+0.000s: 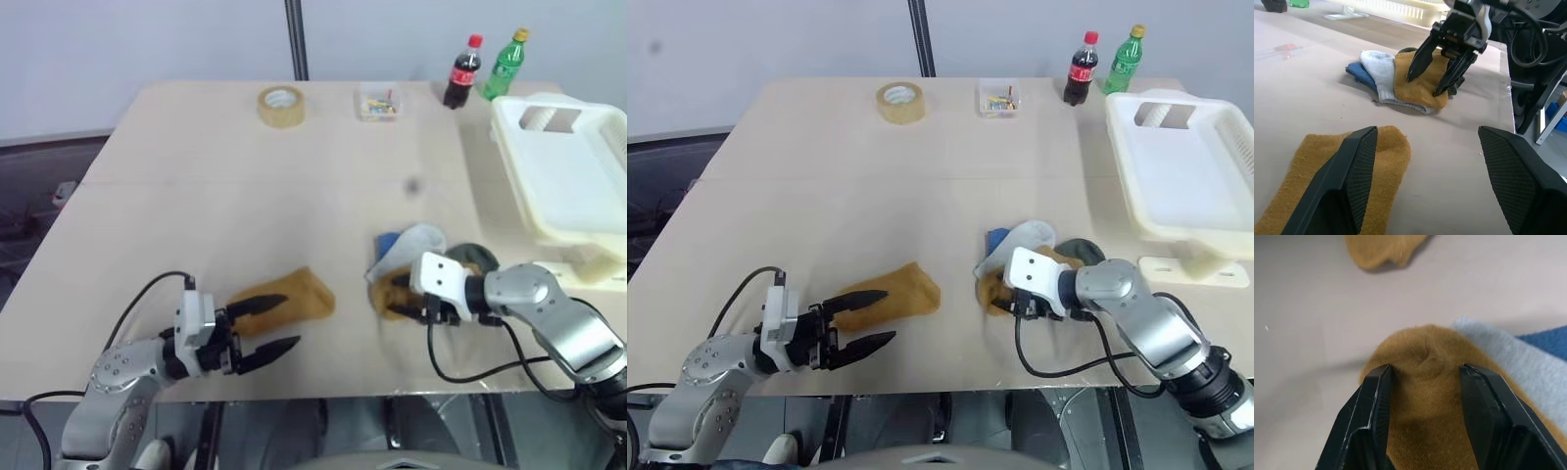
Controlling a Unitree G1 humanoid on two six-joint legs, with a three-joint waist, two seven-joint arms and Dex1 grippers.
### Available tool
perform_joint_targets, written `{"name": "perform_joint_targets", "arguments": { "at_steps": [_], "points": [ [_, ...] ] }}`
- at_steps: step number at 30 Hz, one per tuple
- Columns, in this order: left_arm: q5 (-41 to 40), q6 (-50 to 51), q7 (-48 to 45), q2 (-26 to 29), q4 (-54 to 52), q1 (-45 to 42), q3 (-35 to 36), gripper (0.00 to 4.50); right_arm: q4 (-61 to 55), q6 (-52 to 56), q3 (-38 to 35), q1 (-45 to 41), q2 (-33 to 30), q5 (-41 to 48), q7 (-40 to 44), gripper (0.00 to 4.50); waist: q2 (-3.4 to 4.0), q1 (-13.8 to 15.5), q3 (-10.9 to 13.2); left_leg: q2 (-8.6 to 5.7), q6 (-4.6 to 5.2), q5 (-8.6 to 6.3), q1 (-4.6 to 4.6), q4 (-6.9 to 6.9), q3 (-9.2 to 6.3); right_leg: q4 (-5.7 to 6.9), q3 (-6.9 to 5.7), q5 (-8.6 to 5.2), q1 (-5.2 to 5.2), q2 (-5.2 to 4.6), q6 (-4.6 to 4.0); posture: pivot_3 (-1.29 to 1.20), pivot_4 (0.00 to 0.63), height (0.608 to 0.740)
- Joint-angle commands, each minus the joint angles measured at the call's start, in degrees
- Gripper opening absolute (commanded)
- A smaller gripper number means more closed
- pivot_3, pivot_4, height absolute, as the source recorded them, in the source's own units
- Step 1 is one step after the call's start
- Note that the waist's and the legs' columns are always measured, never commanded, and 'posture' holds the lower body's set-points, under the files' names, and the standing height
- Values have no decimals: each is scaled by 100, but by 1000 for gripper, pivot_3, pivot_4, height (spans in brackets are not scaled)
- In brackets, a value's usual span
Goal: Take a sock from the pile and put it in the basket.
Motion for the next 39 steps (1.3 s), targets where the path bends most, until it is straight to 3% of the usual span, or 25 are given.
{"name": "perform_joint_targets", "arguments": {
  "at_steps": [1, 4, 16, 20, 27, 36, 39],
  "points": [
    [7, -91, 16, -27, -104, 41, 34, 3488, -81, -101, -150, -103, -9, 9, 115, 1474, 0, 1, 0, 0, 0, 0, 0, 0, 0, 0, 0, 0, 0, 0, 0, 0, 150, 740],
    [20, -95, 36, -46, -128, 68, 28, 3488, -142, -109, -251, -143, -6, 90, 210, 117, 0, 4, 0, 0, 0, 0, 0, 1, 0, 0, 0, 0, 1, 0, 0, 0, 150, 740],
    [45, -65, 80, -84, -191, 110, 9, 3488, -140, 776, -712, -568, 434, 776, 80, 117, 0, -1, 0, 1, 0, 0, 0, 3, -1, 3, 0, 0, 1, 0, 0, 0, 150, 740],
    [44, -63, 65, -81, -157, 73, 4, 3488, 890, 690, -327, -1365, 888, 338, -180, 117, 0, -29, 1, 0, 0, 0, 1, 8, 0, 5, 1, 1, 2, 1, 0, 0, 150, 740],
    [37, -95, 62, -69, -79, 7, 69, 3488, 3352, 25, 363, -2944, 2473, -384, -489, 117, 3, -69, 3, 1, 0, 0, 0, 12, 1, 14, 1, 1, -4, 5, -1, 0, 150, 740],
    [-16, -90, 134, -16, -190, 219, 383, 3488, 6109, -1171, 401, -4340, 4523, -786, -682, 117, 13, -78, 10, -1, -7, 3, -15, 8, 15, 45, 16, 0, -43, 3, -3, 0, 150, 740],
    [-37, -86, 194, -40, -302, 355, 462, 3488, 6591, -1593, 367, -4590, 4817, -885, -576, 862, 14, -56, 11, -1, -14, 8, -14, 6, 10, 50, 13, 0, -50, 3, -4, 0, 150, 740]
  ]
}}
